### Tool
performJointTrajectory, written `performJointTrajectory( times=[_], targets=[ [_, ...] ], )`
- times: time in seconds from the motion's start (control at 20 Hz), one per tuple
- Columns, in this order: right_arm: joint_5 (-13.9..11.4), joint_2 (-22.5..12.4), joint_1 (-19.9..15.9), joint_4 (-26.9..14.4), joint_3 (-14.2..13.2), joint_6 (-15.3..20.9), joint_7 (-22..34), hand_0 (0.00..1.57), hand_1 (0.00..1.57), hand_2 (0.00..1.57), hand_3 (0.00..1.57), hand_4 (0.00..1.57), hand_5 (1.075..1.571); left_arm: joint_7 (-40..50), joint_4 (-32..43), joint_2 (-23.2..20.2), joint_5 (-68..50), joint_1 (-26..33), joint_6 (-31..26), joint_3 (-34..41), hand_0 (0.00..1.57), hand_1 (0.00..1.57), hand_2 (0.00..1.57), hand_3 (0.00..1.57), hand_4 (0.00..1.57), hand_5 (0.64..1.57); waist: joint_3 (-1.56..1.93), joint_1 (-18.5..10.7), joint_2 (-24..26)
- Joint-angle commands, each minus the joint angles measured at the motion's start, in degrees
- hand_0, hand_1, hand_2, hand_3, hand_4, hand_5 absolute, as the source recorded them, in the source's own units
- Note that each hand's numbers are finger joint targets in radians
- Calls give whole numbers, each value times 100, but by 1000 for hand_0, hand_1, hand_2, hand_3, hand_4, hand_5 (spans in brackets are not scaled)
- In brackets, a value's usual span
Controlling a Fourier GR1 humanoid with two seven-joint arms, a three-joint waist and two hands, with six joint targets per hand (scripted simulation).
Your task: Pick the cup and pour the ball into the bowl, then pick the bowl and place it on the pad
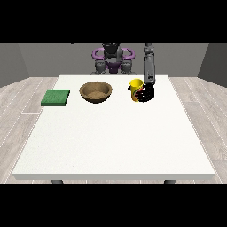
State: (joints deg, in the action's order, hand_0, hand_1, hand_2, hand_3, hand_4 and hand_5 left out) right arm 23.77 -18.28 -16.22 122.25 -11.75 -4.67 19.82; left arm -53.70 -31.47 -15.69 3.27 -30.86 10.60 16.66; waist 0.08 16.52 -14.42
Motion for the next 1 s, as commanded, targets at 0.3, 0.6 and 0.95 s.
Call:
performJointTrajectory(
  times=[0.3, 0.6, 0.95],
  targets=[
    [20, 23, 1, -767, -116, -71, -24, 0, 0, 0, 0, 237, 1558, 1535, -56, 90, 1355, -862, 1575, -989, 1384, 1384, 1571, 1571, 1105, 1524, -5, -202, 677],
    [24, -10, -33, -1284, -147, -370, -330, 0, 0, 0, 0, 279, 1560, 2819, 204, 253, 2544, -1418, 2796, -1710, 1425, 1425, 1571, 1571, 1010, 1558, 0, -157, 726],
    [-189, 106, -125, -1131, 18, -289, -429, 0, 0, 0, 0, 324, 1562, 3723, 609, 414, 3319, -1888, 3477, -2042, 1411, 1411, 1571, 1571, 940, 1564, -6, -77, 558]
  ],
)
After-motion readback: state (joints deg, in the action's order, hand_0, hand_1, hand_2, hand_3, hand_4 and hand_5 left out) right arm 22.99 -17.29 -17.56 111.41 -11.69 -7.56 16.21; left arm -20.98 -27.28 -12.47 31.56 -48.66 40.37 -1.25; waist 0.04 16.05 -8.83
